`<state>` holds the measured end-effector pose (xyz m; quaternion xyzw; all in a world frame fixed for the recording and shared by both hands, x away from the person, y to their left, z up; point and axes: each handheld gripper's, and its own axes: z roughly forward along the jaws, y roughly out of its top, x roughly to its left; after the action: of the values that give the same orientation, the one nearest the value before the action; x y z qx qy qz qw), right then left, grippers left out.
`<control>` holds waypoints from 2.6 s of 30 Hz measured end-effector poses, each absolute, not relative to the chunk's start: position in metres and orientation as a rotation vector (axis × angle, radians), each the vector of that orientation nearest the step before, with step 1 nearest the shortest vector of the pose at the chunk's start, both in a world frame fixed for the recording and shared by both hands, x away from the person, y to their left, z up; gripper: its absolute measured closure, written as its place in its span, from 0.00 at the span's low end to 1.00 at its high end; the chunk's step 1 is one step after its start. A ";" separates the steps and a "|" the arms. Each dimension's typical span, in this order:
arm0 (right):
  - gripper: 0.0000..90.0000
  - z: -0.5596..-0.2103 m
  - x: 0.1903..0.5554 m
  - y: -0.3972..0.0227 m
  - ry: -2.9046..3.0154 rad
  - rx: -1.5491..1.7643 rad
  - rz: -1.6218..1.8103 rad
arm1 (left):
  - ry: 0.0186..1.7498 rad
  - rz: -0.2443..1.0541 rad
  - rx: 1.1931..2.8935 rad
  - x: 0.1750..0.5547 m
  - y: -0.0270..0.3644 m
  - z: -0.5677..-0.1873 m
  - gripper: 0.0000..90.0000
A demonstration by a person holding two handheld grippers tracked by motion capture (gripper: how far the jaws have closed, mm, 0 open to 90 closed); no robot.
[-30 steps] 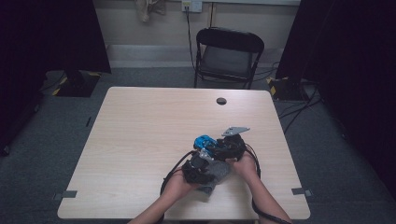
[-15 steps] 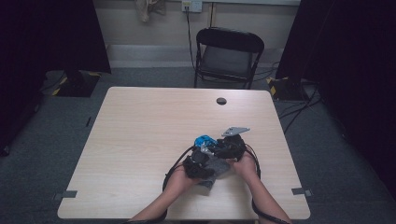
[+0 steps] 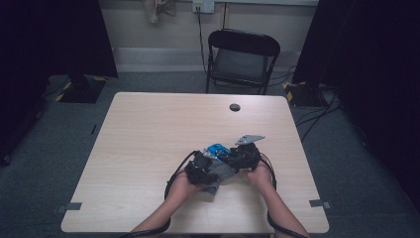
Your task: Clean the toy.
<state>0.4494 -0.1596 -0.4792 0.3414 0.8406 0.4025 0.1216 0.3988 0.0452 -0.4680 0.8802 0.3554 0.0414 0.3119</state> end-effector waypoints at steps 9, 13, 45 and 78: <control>0.51 -0.479 0.450 -0.159 2.459 0.996 1.170 | 0.983 0.110 2.302 0.405 0.057 -0.468 0.79; 0.51 -0.478 0.450 -0.159 2.462 0.995 1.165 | 0.977 0.119 2.315 0.407 0.059 -0.467 0.79; 0.51 -0.479 0.450 -0.160 2.459 0.996 1.175 | 1.201 0.213 2.206 0.431 0.111 -0.468 0.78; 0.49 -0.481 0.446 -0.159 2.418 1.028 1.183 | 0.918 0.073 2.297 0.383 0.077 -0.461 0.75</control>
<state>0.4459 -0.1594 -0.4806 0.3538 0.8319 0.4072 0.1297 0.3828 0.0766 -0.4614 0.8770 0.3506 0.0277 0.3274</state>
